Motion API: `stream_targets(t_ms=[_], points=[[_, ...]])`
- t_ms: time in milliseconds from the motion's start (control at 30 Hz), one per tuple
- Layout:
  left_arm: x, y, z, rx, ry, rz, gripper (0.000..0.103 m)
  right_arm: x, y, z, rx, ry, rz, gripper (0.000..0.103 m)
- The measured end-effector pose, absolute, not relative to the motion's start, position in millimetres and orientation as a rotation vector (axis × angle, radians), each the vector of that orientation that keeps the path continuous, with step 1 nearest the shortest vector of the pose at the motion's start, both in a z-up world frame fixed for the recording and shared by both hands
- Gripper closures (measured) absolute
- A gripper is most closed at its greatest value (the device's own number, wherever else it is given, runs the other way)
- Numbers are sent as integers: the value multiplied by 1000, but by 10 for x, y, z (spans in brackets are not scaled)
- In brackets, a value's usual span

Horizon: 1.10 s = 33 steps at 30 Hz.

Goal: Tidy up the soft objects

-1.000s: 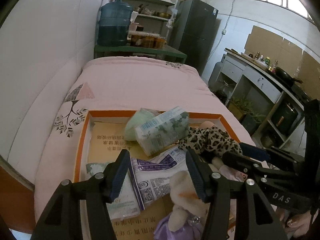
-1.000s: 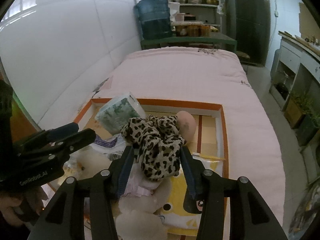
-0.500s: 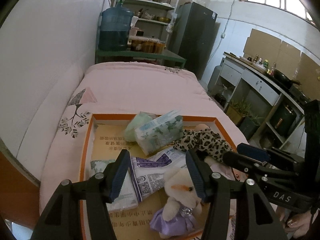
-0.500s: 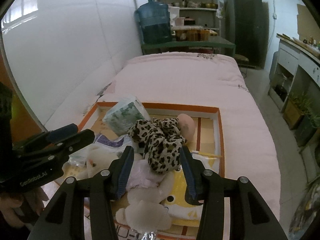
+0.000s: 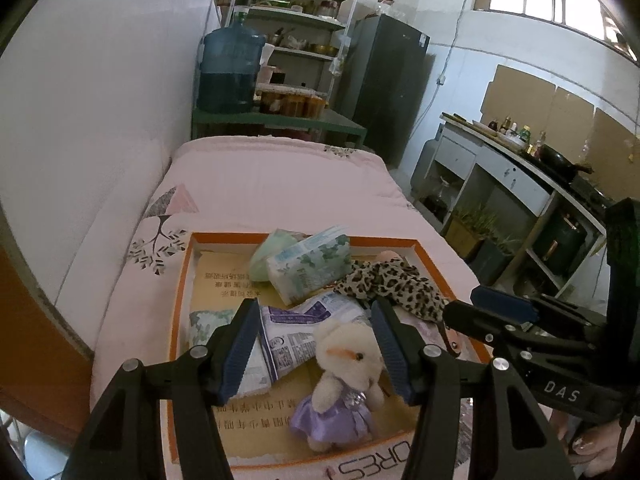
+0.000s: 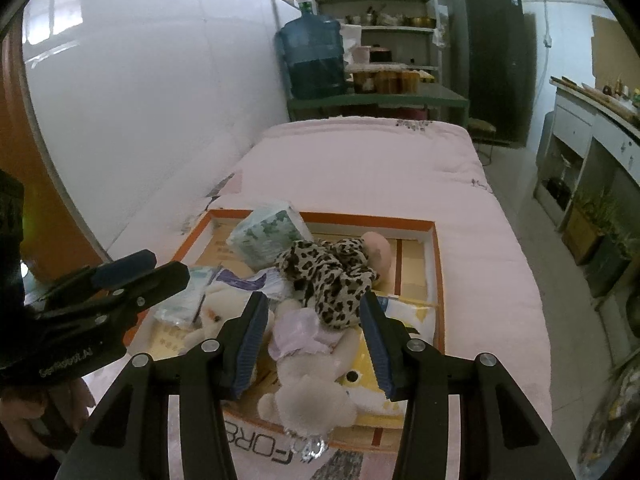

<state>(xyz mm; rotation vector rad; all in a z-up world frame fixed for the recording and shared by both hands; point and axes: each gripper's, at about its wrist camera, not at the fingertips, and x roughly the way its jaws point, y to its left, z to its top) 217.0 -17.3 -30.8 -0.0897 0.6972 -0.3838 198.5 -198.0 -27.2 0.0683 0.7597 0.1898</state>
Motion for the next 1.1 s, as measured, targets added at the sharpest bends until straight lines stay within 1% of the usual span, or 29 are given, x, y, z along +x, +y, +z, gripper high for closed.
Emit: stream_targets(t_ms=[433,467,533,567,933,1100], points=[[1582,-97,-91,-87,609,-320,45,1455,-1865,-98,68,697,142,53],[1519,-99,-71,-85,599,-318,45,1399,-1848,-87,68,692,139,52],[1404,-102,-33,-80,585,-310,45,1302,-1827,-74,67,686,135,42],[1342,-104,-13,-76,579,-303,45,1253,-1812,-70,68,684,134,42],[841,-121,99,-78,561,-255,46,740,-1779,104,89,634,94,40],[688,-91,118,-58,554,-137,46,524,-1777,195,87,604,49,40]])
